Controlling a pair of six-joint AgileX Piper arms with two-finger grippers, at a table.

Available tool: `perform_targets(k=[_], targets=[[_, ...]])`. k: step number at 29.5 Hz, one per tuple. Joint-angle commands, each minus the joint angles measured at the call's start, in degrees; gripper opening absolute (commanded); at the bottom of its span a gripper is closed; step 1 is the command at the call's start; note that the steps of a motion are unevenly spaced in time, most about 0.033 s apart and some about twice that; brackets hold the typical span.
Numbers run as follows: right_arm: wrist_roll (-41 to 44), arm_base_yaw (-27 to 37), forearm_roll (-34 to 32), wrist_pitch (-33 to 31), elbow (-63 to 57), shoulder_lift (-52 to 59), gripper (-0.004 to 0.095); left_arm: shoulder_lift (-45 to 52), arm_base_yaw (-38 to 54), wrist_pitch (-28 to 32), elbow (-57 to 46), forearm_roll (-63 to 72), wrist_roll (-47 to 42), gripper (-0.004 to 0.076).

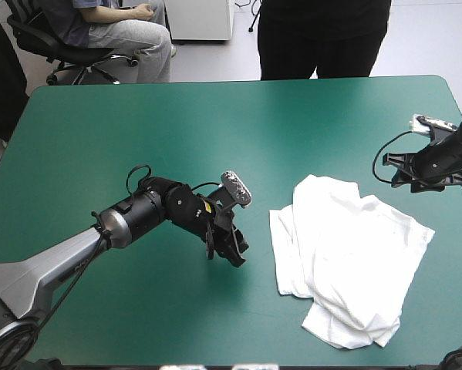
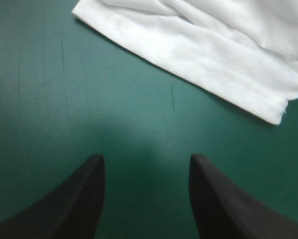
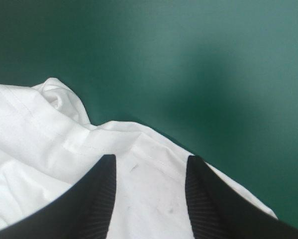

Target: Fold the cloth

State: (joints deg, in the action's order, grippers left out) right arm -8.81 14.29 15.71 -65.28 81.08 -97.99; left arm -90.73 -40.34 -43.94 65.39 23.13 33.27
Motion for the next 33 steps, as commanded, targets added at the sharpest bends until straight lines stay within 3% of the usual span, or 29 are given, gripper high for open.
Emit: perform_targets(k=[1,17,24,28,33], targets=[[-0.7,0.5,1.0,0.2,1.8,2.4,0.0414,2.7,-0.1,0.9,1.9,1.3,0.3,0.0375],[-0.8,0.5,1.0,0.2,1.8,2.4,0.0414,2.7,-0.1,0.8,1.9,1.5,0.2,0.0375],[-0.9,0.5,0.9,-0.2,1.8,2.4,0.0414,2.8,3.1,-0.1,6.3,-2.0,-6.7,0.0376],[-0.9,0.5,0.6,-0.3,1.8,2.4,0.0414,2.8,8.2,-3.9,9.0,-6.5,-12.1,0.0375],[-0.9,0.5,0.6,-0.3,1.8,2.4,0.0414,3.1,17.1,-13.4,11.8,-7.5,-16.6,0.0375]])
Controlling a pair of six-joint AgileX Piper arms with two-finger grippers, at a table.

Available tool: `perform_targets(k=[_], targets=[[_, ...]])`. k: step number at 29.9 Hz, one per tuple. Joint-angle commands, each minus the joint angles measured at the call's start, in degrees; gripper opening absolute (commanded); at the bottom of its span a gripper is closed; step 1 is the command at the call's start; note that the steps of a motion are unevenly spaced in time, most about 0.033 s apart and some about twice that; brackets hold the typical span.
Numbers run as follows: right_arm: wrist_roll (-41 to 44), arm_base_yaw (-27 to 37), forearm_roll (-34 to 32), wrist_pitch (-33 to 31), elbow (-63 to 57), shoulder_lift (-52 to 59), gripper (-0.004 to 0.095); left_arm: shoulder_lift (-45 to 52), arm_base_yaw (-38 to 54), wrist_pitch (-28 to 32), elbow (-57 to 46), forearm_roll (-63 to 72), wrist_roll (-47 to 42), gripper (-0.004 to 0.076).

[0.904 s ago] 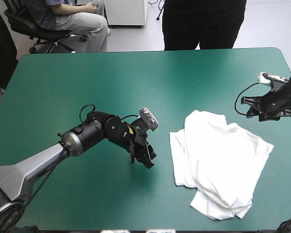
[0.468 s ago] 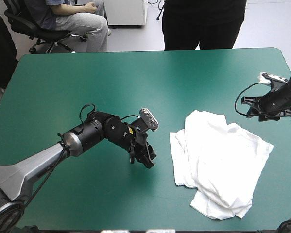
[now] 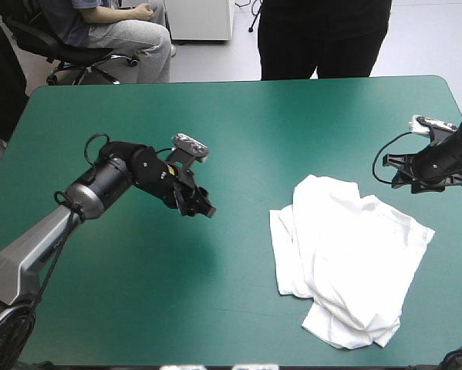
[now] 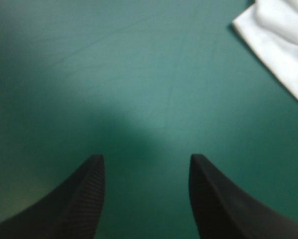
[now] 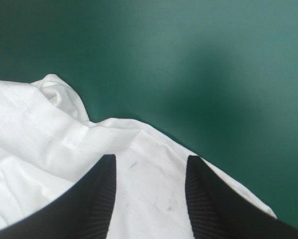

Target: Fold the cloth

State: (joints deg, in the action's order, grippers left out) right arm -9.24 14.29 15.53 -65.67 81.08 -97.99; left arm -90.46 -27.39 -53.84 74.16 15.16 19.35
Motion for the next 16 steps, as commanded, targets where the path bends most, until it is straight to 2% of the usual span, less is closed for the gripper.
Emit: perform_targets(k=[1,5,8,12,16], targets=[[-0.5,0.5,0.7,0.1,1.8,2.4,0.0414,3.3,6.1,-4.9,3.5,0.1,-3.4,0.0375],[-0.5,0.5,0.7,-0.1,1.8,2.4,0.0414,6.9,12.7,-9.0,4.8,-5.0,-8.2,0.0336],[-0.5,0.5,1.0,-0.1,1.8,2.4,0.0414,11.2,16.9,-10.9,5.0,-10.4,-12.0,0.0184],[-0.5,0.5,1.2,-0.2,1.8,2.4,0.0414,17.1,19.0,-12.2,5.0,-13.8,-12.4,-0.0017],[-0.8,0.5,1.4,-0.9,1.8,2.4,0.0414,23.1,19.0,-13.1,5.0,-14.1,-12.5,-0.0017]])
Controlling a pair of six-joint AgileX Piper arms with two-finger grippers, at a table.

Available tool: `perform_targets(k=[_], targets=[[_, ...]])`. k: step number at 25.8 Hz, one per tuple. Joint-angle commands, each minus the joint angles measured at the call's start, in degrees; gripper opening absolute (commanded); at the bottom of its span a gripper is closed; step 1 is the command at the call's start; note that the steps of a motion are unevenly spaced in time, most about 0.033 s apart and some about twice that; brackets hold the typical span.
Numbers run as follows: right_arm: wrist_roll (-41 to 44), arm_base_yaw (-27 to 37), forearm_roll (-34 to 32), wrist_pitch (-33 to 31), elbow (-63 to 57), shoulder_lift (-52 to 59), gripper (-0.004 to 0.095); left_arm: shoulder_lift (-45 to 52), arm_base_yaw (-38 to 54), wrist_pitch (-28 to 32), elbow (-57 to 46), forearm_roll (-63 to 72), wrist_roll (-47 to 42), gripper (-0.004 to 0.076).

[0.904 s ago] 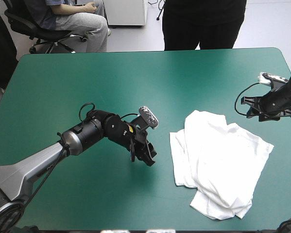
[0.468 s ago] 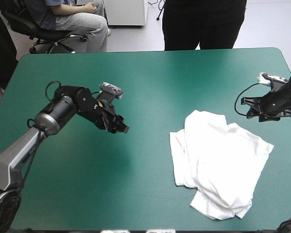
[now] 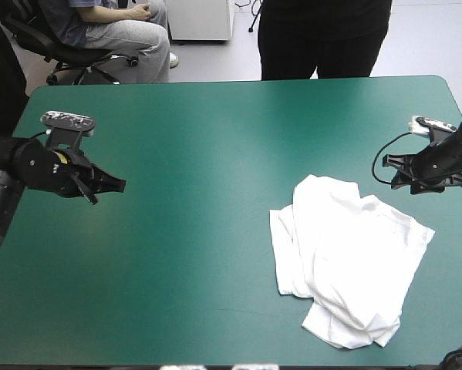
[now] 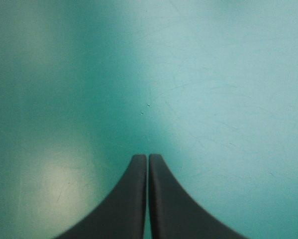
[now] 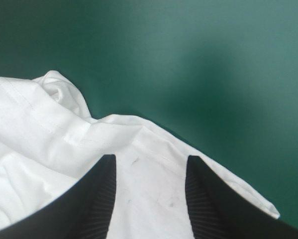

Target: Fold the cloth

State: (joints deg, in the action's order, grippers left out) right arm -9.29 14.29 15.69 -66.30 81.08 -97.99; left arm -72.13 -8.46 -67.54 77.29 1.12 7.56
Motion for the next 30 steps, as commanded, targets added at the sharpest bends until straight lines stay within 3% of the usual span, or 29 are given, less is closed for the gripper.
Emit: perform_targets(k=[1,5,9,11,15,18,22,23,25,30], targets=[[-1.4,0.4,1.6,-0.6,1.8,2.4,0.0413,6.1,0.1,-0.3,1.8,-0.1,-1.1,-0.0017],[-2.8,-0.4,3.6,-1.6,1.8,3.1,0.0386,10.6,0.1,-4.3,1.8,-1.1,-1.7,-0.0017],[-3.5,-5.4,1.8,-1.4,1.8,6.3,0.0302,14.9,0.1,-5.7,1.8,-3.6,-3.1,-0.0017],[-2.7,-9.6,-1.2,-1.5,1.8,8.2,0.0297,16.0,0.1,-6.1,1.8,-5.4,-3.2,-0.0017],[2.0,-21.0,-13.4,-2.3,1.8,12.4,0.0301,17.3,0.1,-6.4,1.8,-7.6,-3.5,-0.0017],[4.9,-26.9,-19.0,-5.2,1.8,13.9,0.0379,17.3,0.1,-6.4,1.8,-7.4,-3.5,-0.0017],[9.3,-32.2,-16.8,-5.2,1.7,14.3,0.0680,17.3,0.1,-6.4,1.8,-7.2,-3.5,-0.0017],[10.3,-32.8,-16.2,-5.2,1.3,14.3,0.0705,17.3,0.1,-6.4,1.8,-7.1,-3.5,-0.0017],[14.0,-33.6,-16.6,-5.0,-1.9,14.3,0.0687,17.3,0.1,-6.4,1.8,-6.4,-3.5,-0.0017],[17.1,-33.6,-15.7,7.5,-17.8,13.7,0.0666,17.3,0.1,-6.3,1.8,-4.7,-3.5,-0.0017]])
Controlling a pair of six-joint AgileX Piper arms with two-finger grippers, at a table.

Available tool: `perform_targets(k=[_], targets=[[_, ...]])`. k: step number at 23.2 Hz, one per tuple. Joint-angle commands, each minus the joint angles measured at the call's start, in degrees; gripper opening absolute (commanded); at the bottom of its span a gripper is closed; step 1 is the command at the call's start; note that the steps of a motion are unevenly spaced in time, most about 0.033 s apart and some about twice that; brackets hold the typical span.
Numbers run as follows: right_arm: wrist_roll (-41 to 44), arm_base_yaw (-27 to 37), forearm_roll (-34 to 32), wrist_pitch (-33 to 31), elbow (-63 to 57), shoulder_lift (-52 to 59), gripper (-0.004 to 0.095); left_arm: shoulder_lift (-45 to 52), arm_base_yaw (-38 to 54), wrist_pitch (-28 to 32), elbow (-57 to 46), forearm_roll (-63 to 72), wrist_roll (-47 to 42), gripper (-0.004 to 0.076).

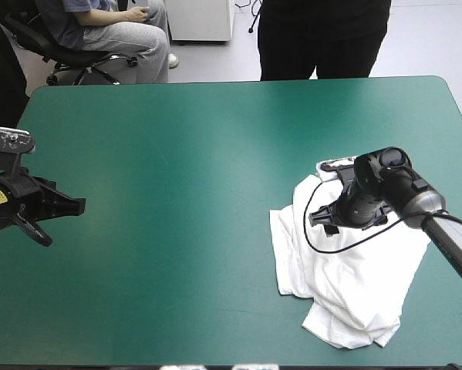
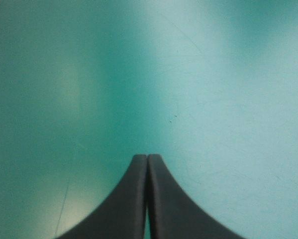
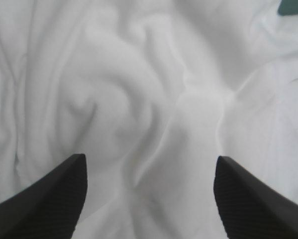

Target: Fold the cloth

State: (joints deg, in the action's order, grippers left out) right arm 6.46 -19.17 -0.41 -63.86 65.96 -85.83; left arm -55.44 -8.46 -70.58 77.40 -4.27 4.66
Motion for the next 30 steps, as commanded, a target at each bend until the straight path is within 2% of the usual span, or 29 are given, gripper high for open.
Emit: perform_targets(k=[1,6,9,11,14,21,27,30], targets=[[2.9,-0.1,0.4,8.0,-5.8,1.3,0.0666,0.6,0.1,-3.3,1.7,0.6,-0.6,-0.0017],[5.5,-0.1,1.1,16.1,-14.2,-2.7,0.0633,0.6,0.1,-3.3,1.7,0.8,-0.6,-0.0017],[4.8,-0.4,2.4,16.9,-14.4,-6.0,0.0295,0.6,0.1,-3.2,1.7,0.8,-0.5,-0.0017],[1.5,-1.2,4.9,18.6,-14.3,-6.4,-0.0020,0.6,0.1,-3.3,1.7,0.8,-0.5,-0.0017],[-1.1,-3.3,7.9,20.6,-12.1,-6.4,-0.0008,0.6,0.1,-3.4,1.7,0.9,-0.6,-0.0017],[-2.1,-10.9,8.5,22.7,-2.2,-6.8,-0.0008,0.6,0.1,-3.2,1.7,1.3,-0.6,-0.0017],[-7.7,-17.3,13.5,20.0,6.9,-14.8,-0.0009,0.6,0.1,-3.2,1.7,2.3,-0.6,-0.0017],[-8.9,-20.9,13.7,19.2,10.9,-17.9,-0.0009,0.6,0.1,-3.2,1.7,3.2,-0.6,-0.0017]])
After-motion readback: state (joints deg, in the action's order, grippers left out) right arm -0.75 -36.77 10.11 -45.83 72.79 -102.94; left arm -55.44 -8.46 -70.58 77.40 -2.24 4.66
